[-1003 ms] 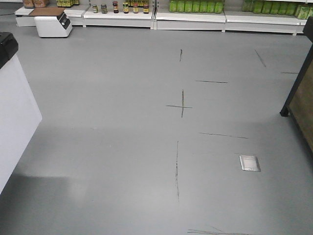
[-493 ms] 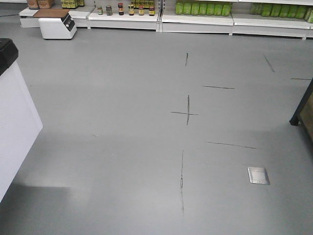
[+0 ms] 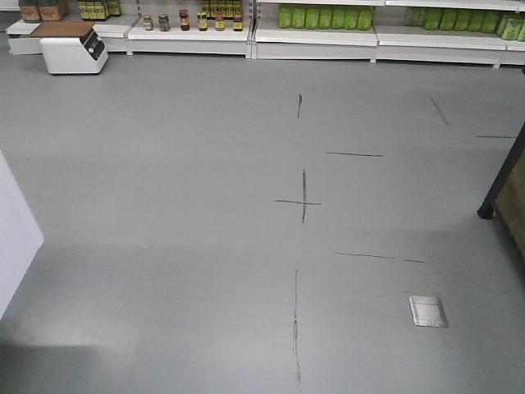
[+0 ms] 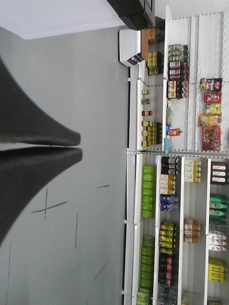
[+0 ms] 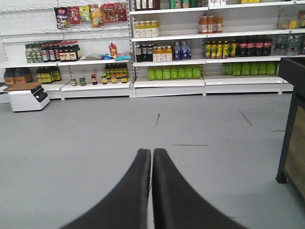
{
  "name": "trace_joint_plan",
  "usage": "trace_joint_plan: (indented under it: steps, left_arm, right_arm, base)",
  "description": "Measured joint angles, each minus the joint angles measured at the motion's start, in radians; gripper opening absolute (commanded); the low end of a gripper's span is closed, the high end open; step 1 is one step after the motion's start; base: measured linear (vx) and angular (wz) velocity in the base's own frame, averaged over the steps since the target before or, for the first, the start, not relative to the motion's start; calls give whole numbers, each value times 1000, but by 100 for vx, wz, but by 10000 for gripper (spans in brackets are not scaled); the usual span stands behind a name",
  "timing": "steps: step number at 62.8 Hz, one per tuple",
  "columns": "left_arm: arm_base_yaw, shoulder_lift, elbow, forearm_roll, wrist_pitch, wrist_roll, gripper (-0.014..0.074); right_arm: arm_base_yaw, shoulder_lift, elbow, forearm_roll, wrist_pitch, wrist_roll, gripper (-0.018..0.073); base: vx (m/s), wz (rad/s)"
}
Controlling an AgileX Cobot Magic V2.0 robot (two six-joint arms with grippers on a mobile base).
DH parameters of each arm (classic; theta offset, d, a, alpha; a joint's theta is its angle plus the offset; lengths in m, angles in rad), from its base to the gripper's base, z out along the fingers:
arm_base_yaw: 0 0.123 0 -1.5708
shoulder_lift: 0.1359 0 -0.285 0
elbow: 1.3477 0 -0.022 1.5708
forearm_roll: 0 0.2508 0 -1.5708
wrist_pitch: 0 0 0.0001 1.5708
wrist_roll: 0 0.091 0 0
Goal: Pick three apples into basket with both arms
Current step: 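Drive the base forward across the floor toward the fruit tables, then turn and drive the base up to the table holding the blue basket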
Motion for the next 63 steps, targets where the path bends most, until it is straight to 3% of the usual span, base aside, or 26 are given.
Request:
trace_joint_plan:
  steps: [63]
  left_arm:
    - [0, 0, 0, 0, 0, 0, -6]
  right_arm:
    - [0, 0, 0, 0, 0, 0, -4]
  base:
    - [23, -23]
